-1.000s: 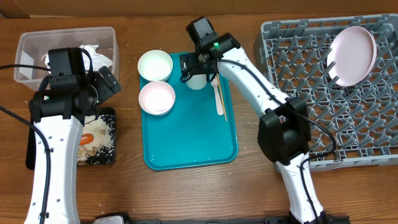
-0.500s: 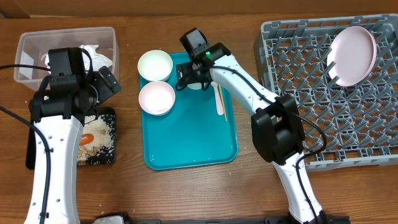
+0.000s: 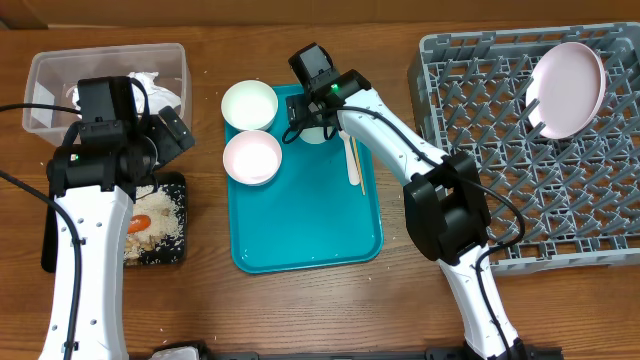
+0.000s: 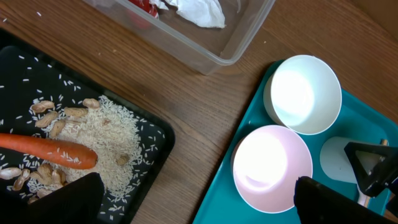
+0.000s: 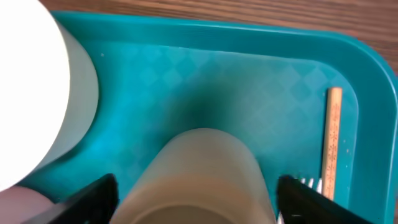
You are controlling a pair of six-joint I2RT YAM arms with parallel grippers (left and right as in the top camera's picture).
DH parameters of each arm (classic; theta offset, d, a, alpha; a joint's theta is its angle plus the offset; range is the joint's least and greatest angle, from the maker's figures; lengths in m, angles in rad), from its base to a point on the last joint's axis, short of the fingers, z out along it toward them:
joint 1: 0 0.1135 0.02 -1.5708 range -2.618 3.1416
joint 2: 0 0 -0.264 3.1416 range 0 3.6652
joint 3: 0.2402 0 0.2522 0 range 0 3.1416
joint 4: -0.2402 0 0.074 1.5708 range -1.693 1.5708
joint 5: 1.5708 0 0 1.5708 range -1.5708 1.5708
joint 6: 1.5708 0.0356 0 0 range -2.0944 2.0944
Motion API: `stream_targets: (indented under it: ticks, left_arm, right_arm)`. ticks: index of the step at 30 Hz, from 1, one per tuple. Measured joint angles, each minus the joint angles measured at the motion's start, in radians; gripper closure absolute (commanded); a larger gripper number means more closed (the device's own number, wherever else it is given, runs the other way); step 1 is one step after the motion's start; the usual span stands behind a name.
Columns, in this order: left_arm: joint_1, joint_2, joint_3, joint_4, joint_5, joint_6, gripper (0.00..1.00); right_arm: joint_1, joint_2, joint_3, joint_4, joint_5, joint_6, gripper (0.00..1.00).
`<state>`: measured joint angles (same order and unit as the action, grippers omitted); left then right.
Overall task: Sort waste into correct bins and load items into the dishwasher rack
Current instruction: 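Reach the right gripper to the teal tray and grasp the white cup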
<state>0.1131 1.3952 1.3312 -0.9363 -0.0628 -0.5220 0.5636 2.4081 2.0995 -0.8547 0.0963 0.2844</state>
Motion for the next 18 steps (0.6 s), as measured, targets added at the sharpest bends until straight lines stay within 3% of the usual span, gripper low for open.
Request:
stream_targets:
  ticks: [5,8,15,18]
  left_arm:
    - [0.0,0.0,0.0,0.0,0.0,0.0,0.0]
    - [0.0,0.0,0.0,0.0,0.0,0.0,0.0]
    - [0.0,0.0,0.0,0.0,0.0,0.0,0.0]
    - [0.0,0.0,0.0,0.0,0.0,0.0,0.0]
  right_arm:
    - [0.0,0.0,0.0,-0.002,0.016,-0.001,0.26]
    - [0.0,0.0,0.002,-0.026,0.033,0.0,0.35]
    - [-0.013,0.0,0.106,-0.215,0.043,0.0,0.43]
    - [-0.059,-0.005,0.272,-0.36,0.042,-0.001,0.43]
